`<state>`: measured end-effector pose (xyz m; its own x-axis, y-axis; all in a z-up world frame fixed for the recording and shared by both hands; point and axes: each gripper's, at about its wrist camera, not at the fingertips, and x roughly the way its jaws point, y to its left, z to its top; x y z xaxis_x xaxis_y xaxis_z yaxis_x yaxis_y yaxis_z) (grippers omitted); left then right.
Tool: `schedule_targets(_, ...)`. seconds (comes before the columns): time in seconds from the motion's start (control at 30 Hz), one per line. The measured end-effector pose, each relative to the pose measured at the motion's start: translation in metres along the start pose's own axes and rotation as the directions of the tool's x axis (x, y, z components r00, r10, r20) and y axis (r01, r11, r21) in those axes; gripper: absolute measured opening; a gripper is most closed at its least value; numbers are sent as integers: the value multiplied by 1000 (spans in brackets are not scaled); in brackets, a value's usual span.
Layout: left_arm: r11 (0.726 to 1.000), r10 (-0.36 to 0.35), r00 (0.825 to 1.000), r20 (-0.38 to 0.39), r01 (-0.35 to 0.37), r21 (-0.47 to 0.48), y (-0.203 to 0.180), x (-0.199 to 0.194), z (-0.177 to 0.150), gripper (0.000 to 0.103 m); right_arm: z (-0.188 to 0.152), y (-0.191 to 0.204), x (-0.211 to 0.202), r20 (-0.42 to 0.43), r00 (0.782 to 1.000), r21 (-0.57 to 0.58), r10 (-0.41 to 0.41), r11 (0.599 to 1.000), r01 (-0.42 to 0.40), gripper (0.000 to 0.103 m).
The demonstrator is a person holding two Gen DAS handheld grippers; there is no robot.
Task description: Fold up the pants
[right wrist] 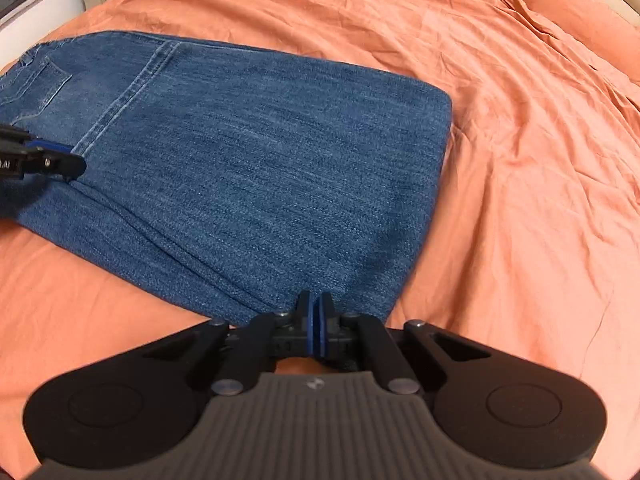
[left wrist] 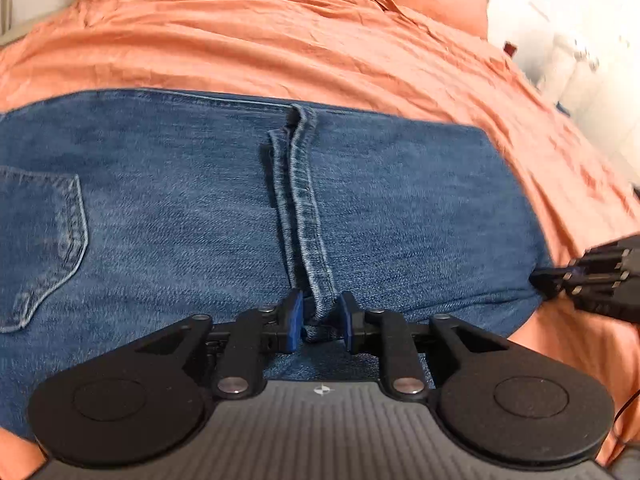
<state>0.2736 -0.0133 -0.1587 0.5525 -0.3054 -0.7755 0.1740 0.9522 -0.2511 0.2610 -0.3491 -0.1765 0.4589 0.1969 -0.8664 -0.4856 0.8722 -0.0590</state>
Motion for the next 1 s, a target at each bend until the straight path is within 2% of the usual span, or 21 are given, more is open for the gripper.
schedule_targets(0.1, 1000, -6, 1000, 30, 6, -16, 2, -17, 0, 27, 7, 15, -1, -31, 997, -75, -65, 995, 62, 0)
schedule_targets(0.23, 998, 53, 993, 107, -55, 19, 2, -54, 4, 27, 22, 35, -16, -41, 987, -171, -153, 975, 144, 0)
schedule_targets(0.3, 998, 62, 988, 141, -62, -5, 9, -74, 7, 27, 29, 43, -30, -1, 990, -174, -144, 975, 142, 9)
schedule_targets(0.33, 998, 62, 986, 153, -58, -27, 15, -84, 9, 27, 33, 47, -36, 18, 991, -174, -132, 976, 133, 18)
schedule_targets(0.5, 987, 100, 973, 206, -71, -142, 54, -129, 14, 28, 59, 86, -53, 74, 993, -258, -94, 960, 110, 19)
schedule_targets(0.6, 963, 156, 961, 229, -97, -250, 86, -147, 7, 34, 72, 114, -56, 97, 994, -325, -60, 942, 88, 20)
schedule_targets(0.7, 899, 219, 948, 232, -104, -424, 128, -159, -6, 34, 88, 144, -48, 108, 993, -387, -40, 919, 79, 26)
schedule_targets(0.73, 870, 232, 944, 235, -94, -483, 142, -162, -12, 34, 92, 153, -44, 110, 993, -403, -35, 912, 77, 29)
schedule_targets(0.83, 764, 273, 928, 253, -50, -643, 183, -171, -31, 37, 104, 174, -30, 105, 994, -430, -23, 900, 66, 30)
schedule_targets(0.9, 682, 299, 916, 268, -8, -732, 210, -174, -44, 43, 112, 185, -22, 100, 995, -435, -19, 898, 61, 30)
schedule_targets(0.97, 584, 318, 901, 295, 60, -810, 234, -176, -60, 50, 120, 192, -14, 100, 995, -436, -21, 898, 63, 30)
schedule_targets(1.0, 528, 328, 896, 301, 90, -844, 246, -176, -67, 50, 124, 194, -10, 101, 995, -435, -19, 898, 61, 30)
